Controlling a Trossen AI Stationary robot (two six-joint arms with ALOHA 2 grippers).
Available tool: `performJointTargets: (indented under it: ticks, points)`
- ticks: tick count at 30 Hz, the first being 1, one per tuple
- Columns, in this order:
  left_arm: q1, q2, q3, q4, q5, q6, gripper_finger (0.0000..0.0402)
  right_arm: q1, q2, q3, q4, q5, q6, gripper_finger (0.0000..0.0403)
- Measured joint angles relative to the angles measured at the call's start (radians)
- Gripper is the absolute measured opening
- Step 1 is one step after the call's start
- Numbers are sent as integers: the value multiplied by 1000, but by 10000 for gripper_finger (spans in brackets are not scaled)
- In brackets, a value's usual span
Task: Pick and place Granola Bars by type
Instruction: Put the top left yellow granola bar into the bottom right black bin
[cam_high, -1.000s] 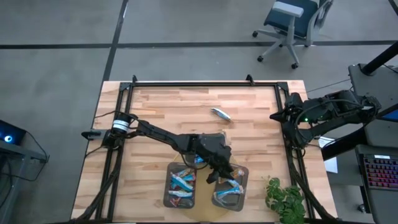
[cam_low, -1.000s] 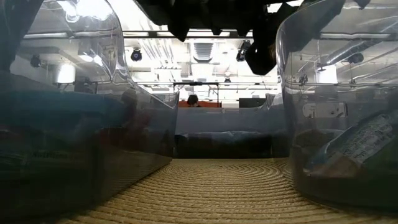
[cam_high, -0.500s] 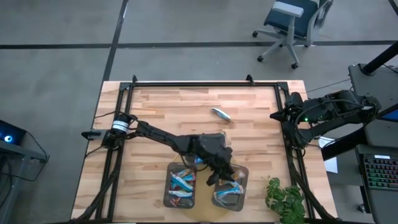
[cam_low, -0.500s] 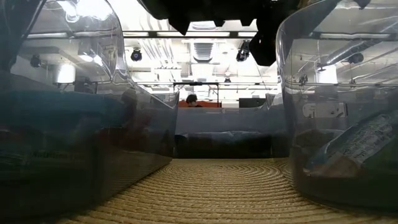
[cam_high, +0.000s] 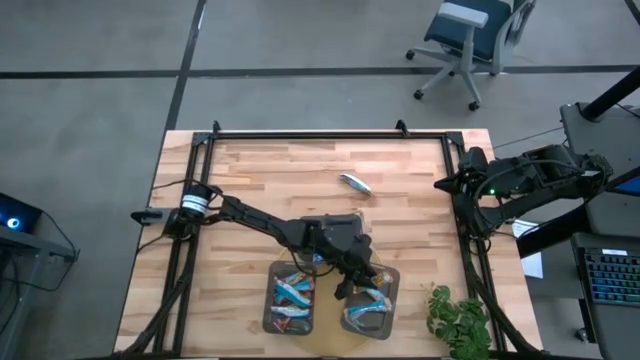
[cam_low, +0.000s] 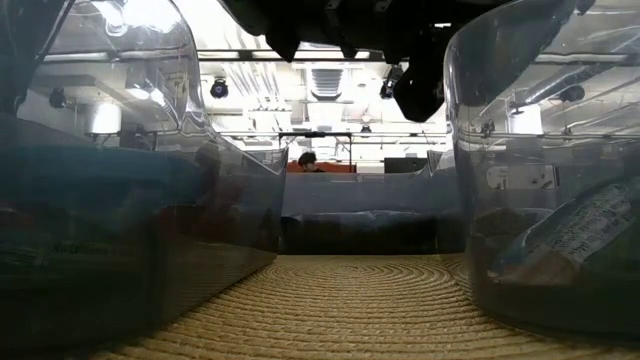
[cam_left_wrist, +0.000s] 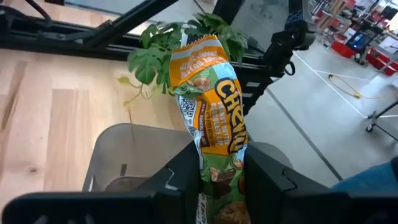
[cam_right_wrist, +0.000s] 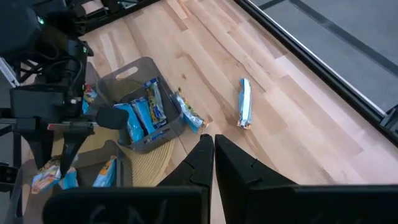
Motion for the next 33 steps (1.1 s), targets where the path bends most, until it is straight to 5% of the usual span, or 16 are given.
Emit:
performJointTargets:
  ticks: [22, 33]
  points:
    - [-6, 0, 0, -37, 32, -17, 87, 0, 0, 0, 1, -1, 0, 8]
    - [-23, 7, 1, -87, 54, -18, 145, -1, 0, 0, 1, 0, 0, 8]
